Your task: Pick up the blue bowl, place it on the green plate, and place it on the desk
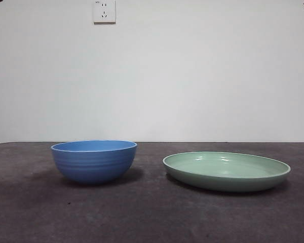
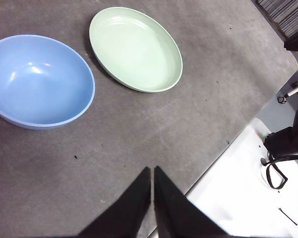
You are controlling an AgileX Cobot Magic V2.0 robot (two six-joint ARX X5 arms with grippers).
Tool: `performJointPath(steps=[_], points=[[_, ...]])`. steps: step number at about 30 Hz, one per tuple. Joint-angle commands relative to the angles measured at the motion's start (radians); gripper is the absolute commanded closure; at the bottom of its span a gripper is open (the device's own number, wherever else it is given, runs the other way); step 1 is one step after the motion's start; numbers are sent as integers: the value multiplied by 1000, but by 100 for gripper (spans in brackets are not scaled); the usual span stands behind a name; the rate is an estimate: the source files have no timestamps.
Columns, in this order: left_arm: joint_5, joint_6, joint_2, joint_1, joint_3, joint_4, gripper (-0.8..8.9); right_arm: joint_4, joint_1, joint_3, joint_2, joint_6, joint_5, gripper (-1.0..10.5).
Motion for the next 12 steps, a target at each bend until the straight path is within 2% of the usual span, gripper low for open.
performJointPath(steps=[1,4,5,6,8,9,10,12], points=[[4,21,6,-3,20,7,801,5,5,20,4,-14,-2,935],[3,20,6,-3,20,7,716,5,5,20,4,-4,-2,932],[3,20,6,-3,20,7,645,5,5,20,4,-1,-2,901],[3,20,6,-3,20,8,579,5,5,20,4,2,-2,838],[3,19,6,-3,20,10,444,7,5,20,4,10,-2,643],[3,19,6,-3,20,10,414,8,5,20,4,14,-2,567],[3,18,6,-3,20,10,405,9,5,20,4,16,-2,542],[1,16,6,-3,20,10,407,8,5,20,4,16,-2,542]])
